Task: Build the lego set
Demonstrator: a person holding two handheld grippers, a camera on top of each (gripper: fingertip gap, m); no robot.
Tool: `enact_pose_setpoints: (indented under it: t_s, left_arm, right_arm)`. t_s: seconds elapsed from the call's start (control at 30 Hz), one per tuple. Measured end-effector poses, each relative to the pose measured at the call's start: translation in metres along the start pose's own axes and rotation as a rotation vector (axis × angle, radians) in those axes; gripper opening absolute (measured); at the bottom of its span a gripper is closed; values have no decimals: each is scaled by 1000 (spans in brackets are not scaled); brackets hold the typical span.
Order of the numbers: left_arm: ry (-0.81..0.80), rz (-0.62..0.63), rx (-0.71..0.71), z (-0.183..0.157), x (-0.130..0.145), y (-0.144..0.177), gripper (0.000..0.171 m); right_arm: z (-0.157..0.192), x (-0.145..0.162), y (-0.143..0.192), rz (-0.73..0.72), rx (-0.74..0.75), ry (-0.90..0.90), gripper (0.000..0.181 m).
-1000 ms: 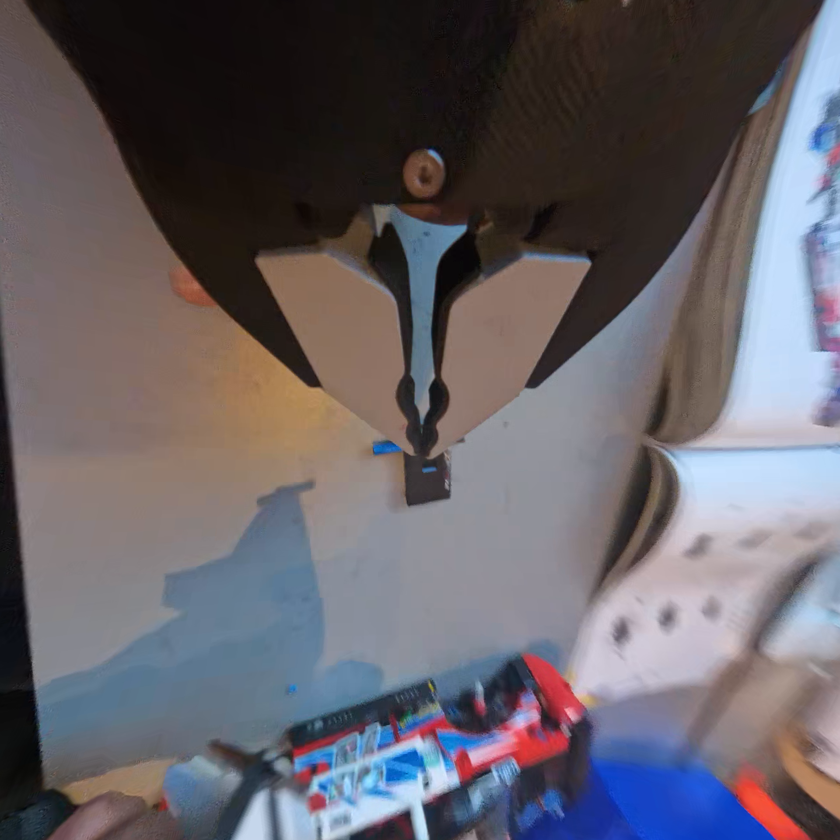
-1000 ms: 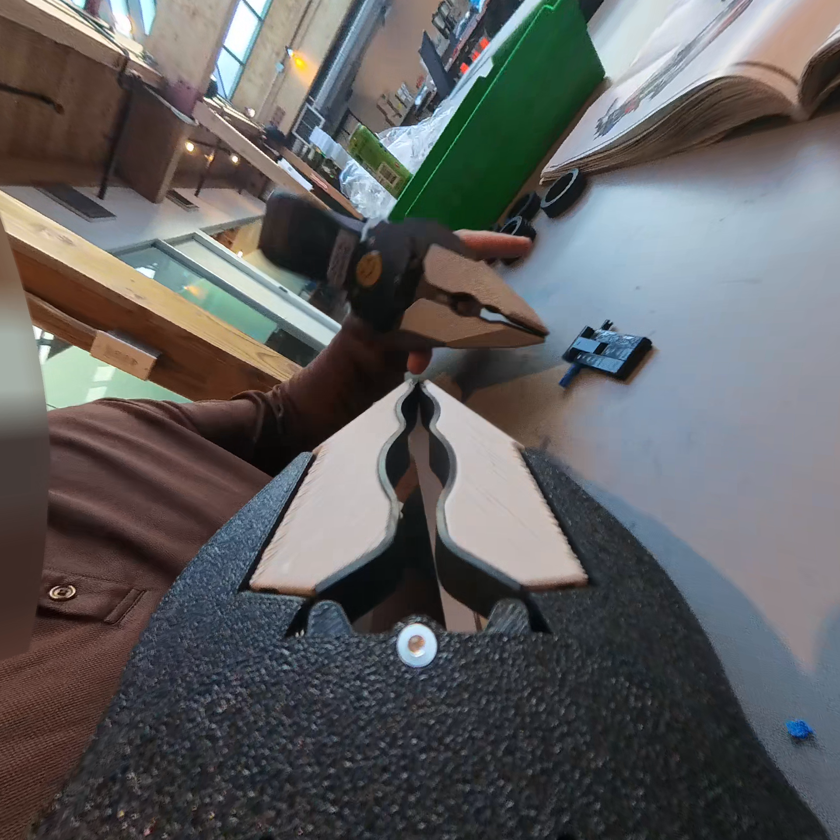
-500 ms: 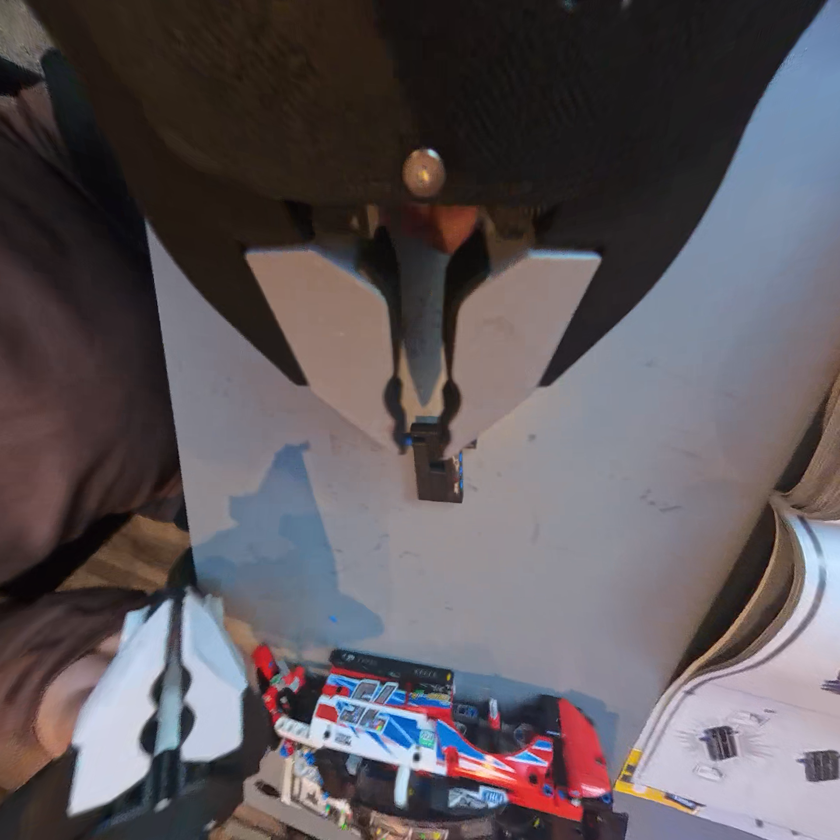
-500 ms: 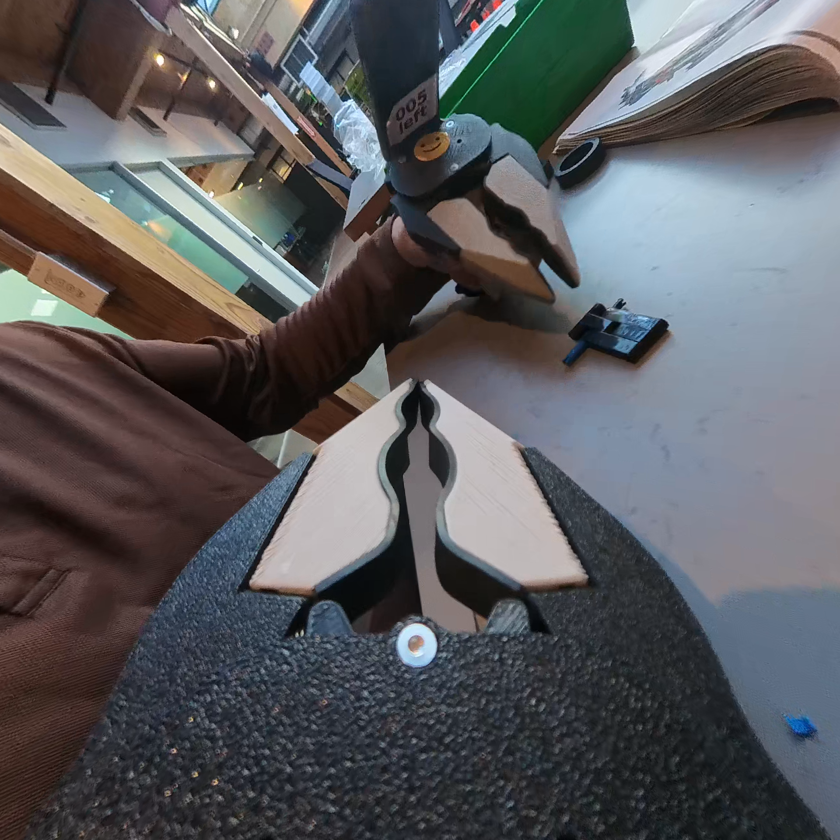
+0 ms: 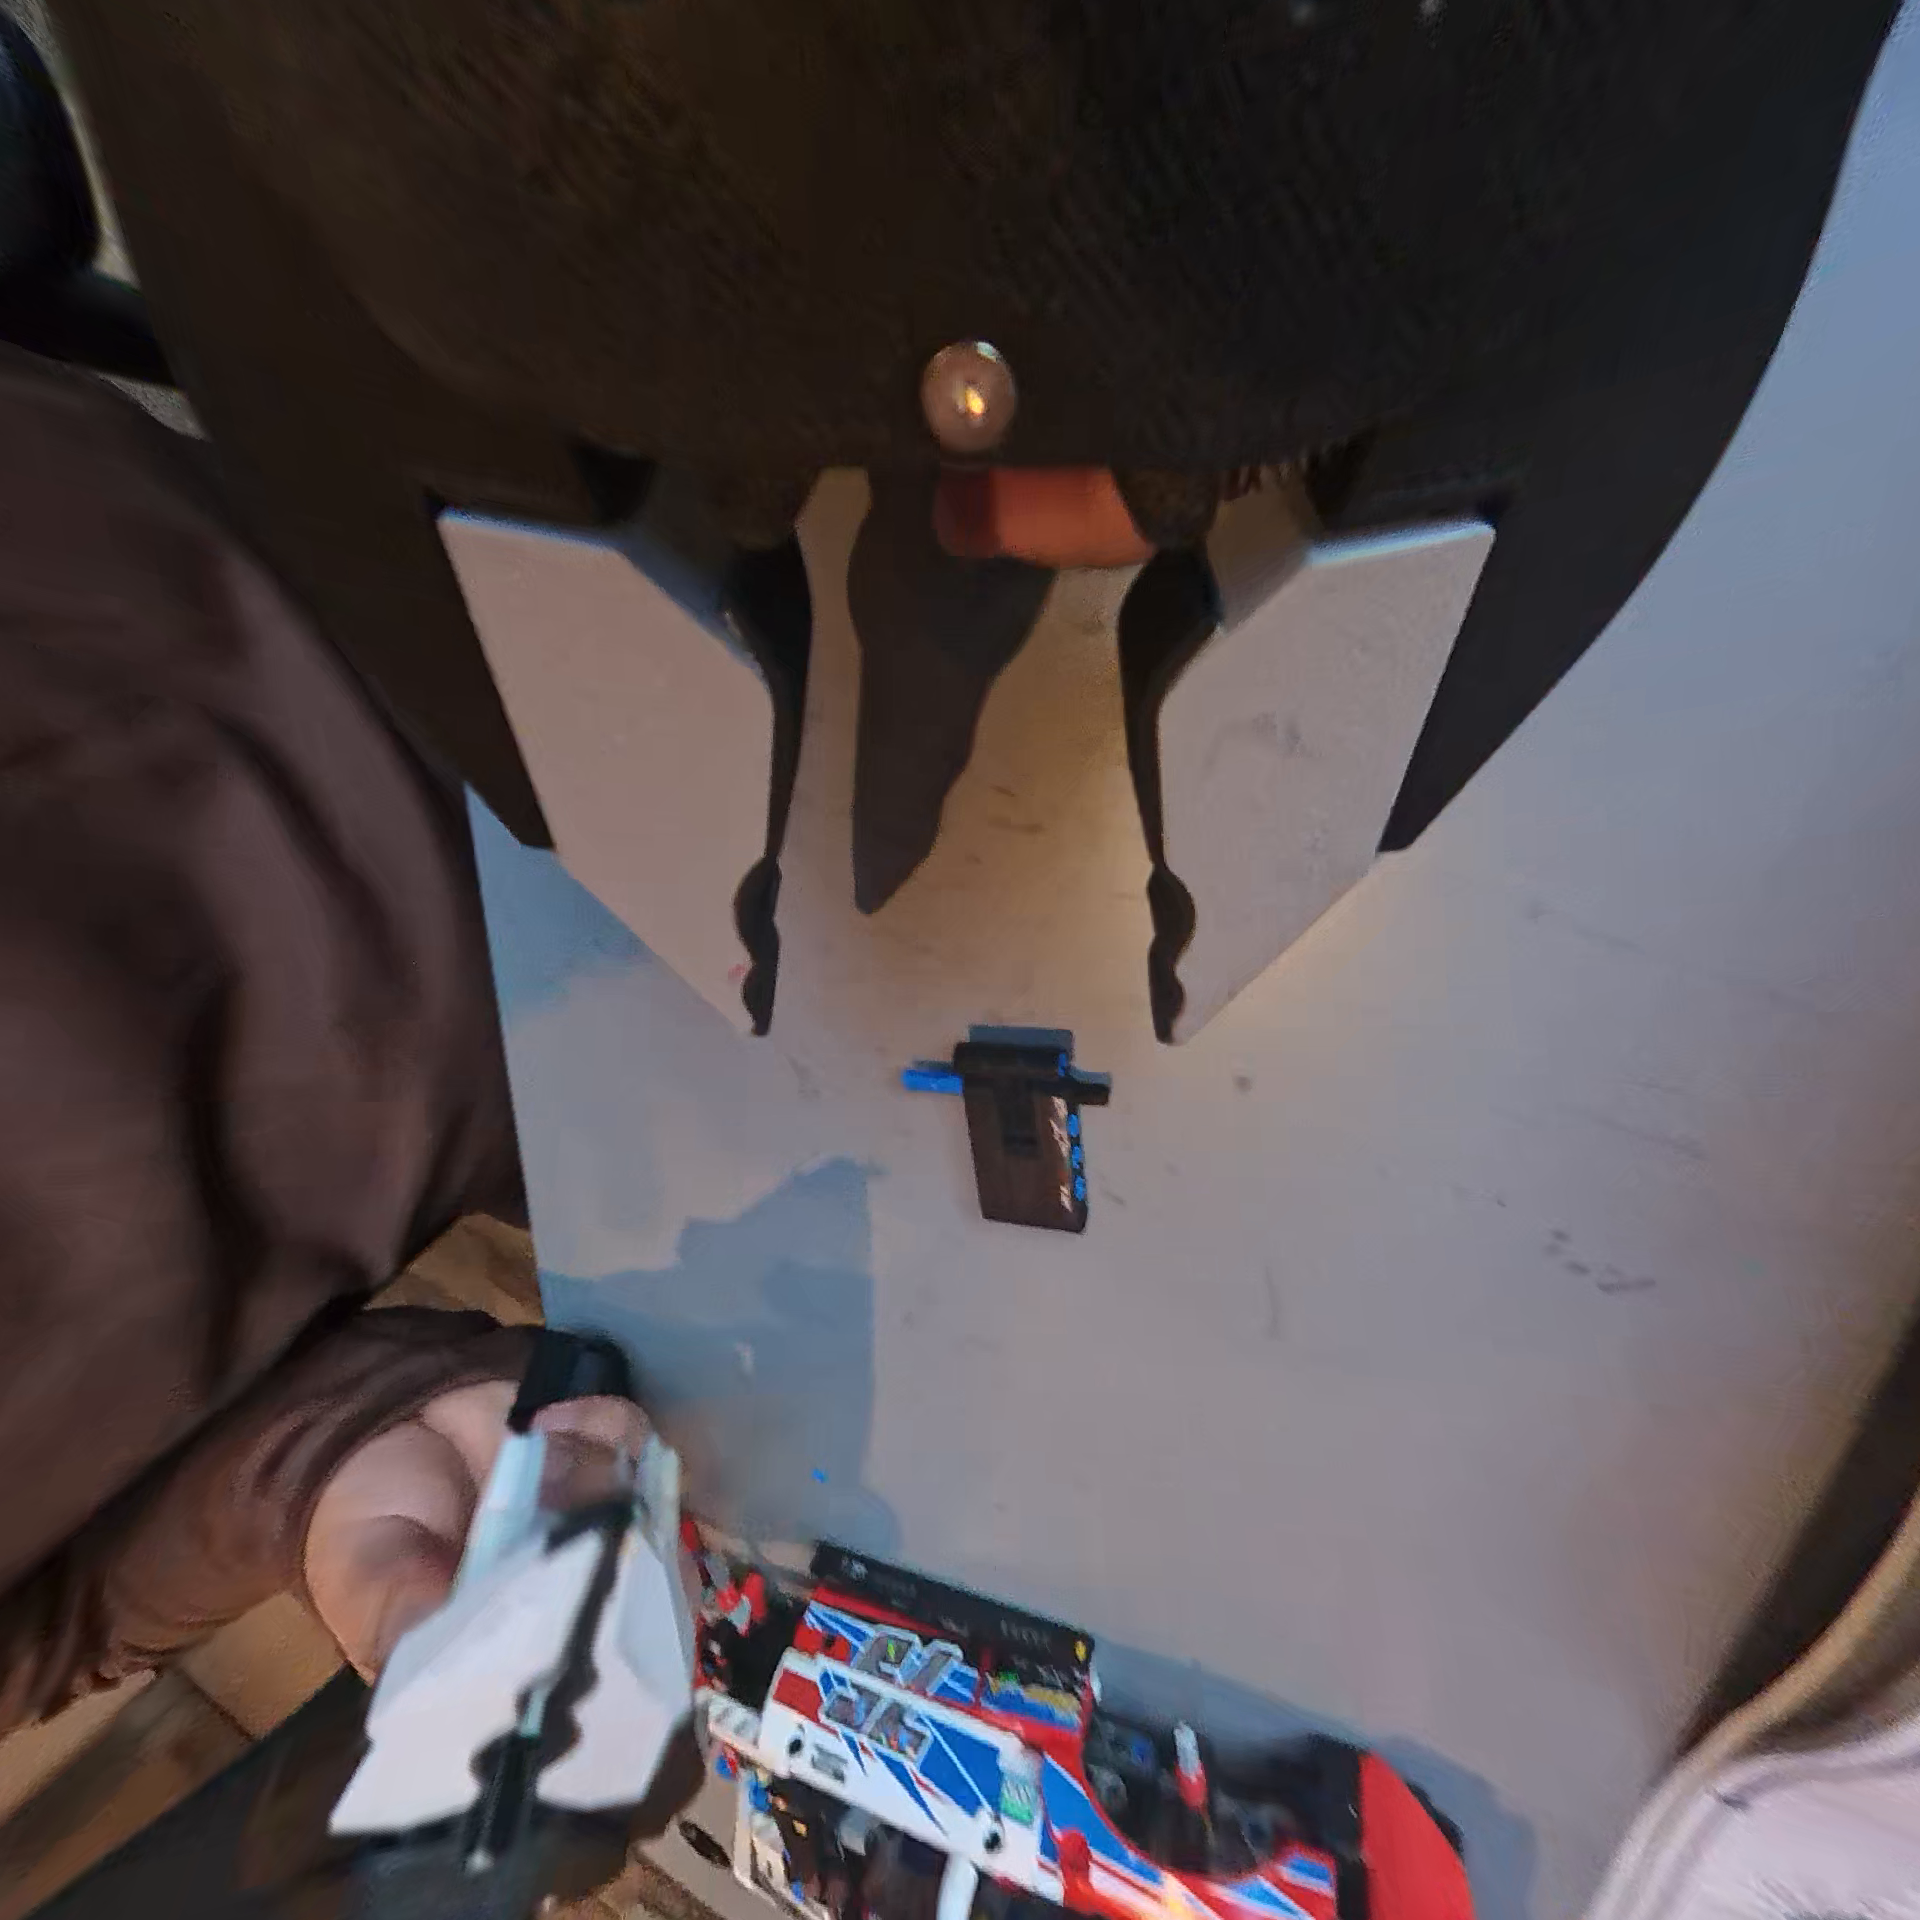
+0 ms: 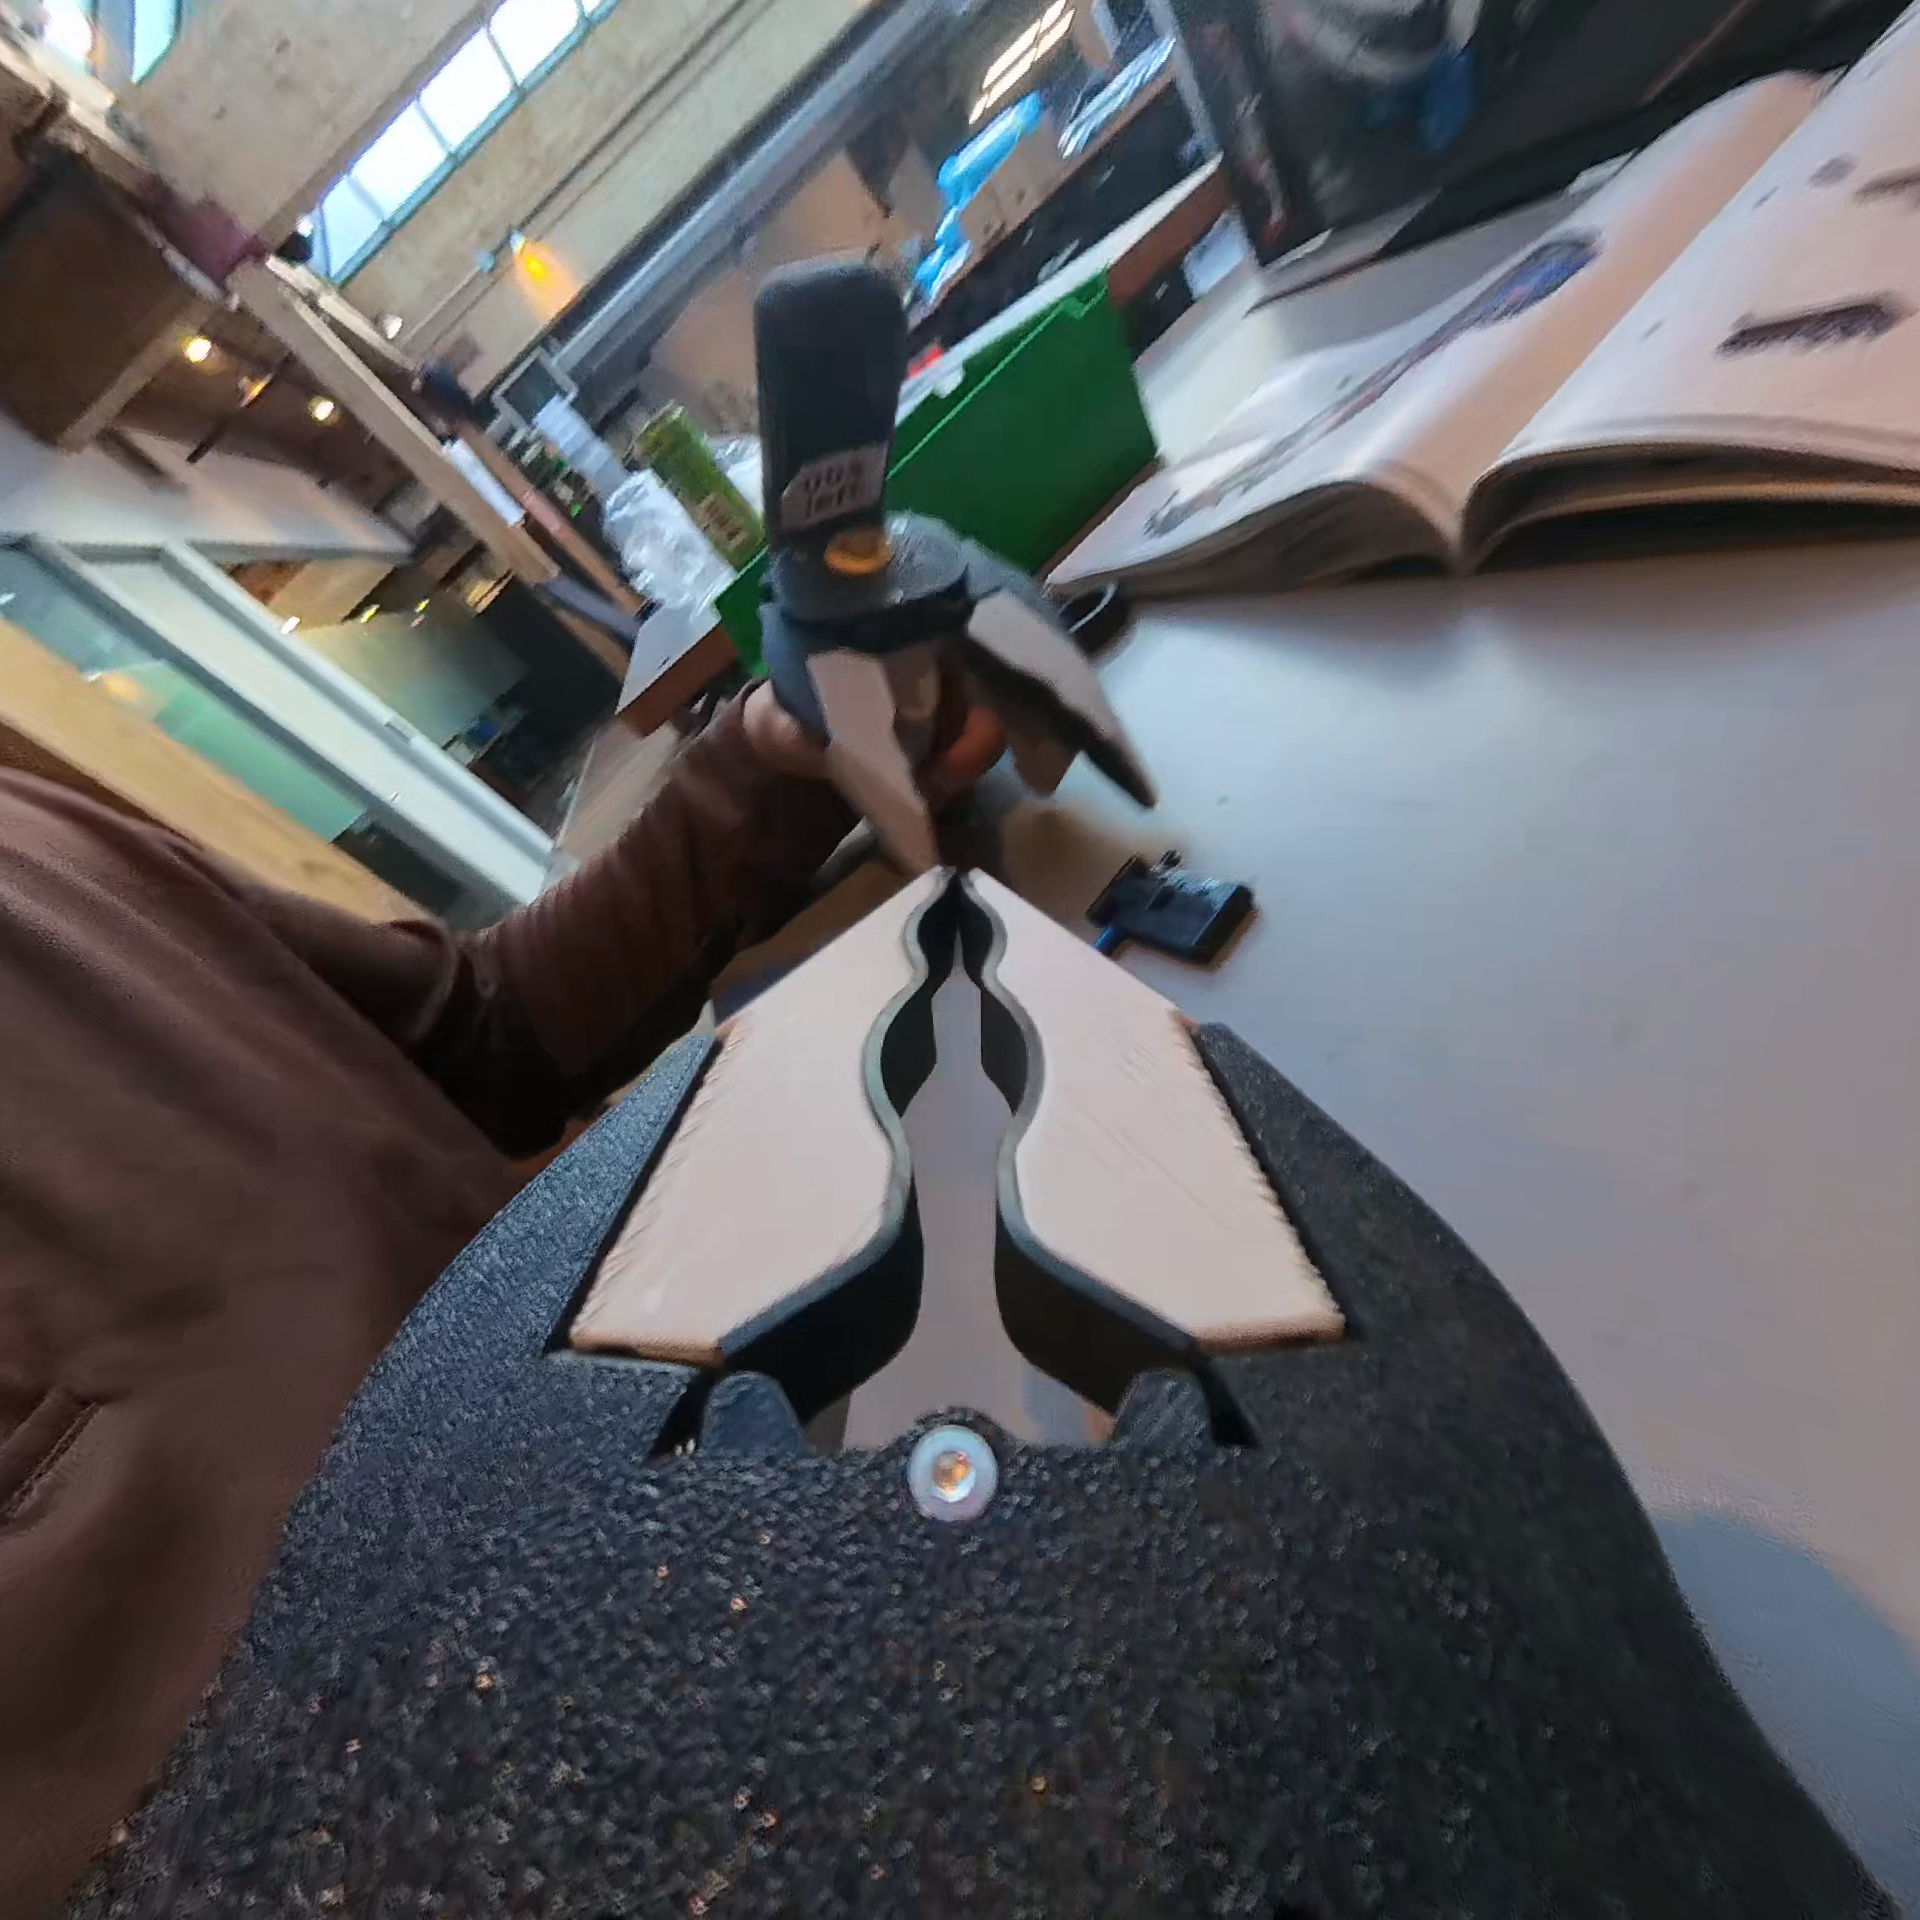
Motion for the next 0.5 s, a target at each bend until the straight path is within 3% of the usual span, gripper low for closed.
enact_pose_setpoints:
  t_s: [0.13,0.23,0.33,0.5]
  left_arm:
    - [-2,55,-3,-4,3,-6,69]
    - [17,48,26,-5,1,-10,66]
    - [48,59,133,-10,1,-16,61]
    - [-24,95,332,-32,1,-26,59]
  right_arm:
    - [0,-7,-5,-137,67,55,0]
    - [3,-11,-18,-142,81,158,0]
    - [2,-17,-33,-110,80,221,0]
    - [-9,-22,-32,-152,46,136,0]
Point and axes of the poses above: each gripper's, where its closed fingertips meet, y back along the fingers, x out of its underside, z = x × y across the jaws, the point moved 10 cm from there along y, back along the fingers, and after that the axes turned 1 degree about x, right-handed, at the moved point
